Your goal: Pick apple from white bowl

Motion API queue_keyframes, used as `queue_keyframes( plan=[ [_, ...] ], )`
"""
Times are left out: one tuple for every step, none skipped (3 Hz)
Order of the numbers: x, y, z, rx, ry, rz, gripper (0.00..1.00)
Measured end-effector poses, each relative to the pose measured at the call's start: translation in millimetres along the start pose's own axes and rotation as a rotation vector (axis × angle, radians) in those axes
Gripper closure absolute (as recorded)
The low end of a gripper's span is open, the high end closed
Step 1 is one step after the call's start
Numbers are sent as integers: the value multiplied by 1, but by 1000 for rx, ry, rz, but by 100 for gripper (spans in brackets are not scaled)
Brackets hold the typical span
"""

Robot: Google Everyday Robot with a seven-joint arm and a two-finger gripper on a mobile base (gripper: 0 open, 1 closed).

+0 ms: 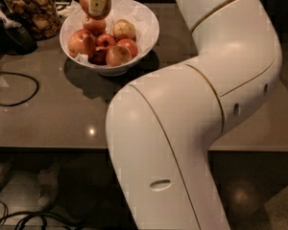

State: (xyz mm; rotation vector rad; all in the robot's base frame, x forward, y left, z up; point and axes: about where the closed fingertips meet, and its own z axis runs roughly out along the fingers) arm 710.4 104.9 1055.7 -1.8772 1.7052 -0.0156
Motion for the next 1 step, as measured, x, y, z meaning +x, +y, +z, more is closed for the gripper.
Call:
queue_keyframes(
  plan=[
    [-18,4,-24,21,-37,-44,100]
  ],
)
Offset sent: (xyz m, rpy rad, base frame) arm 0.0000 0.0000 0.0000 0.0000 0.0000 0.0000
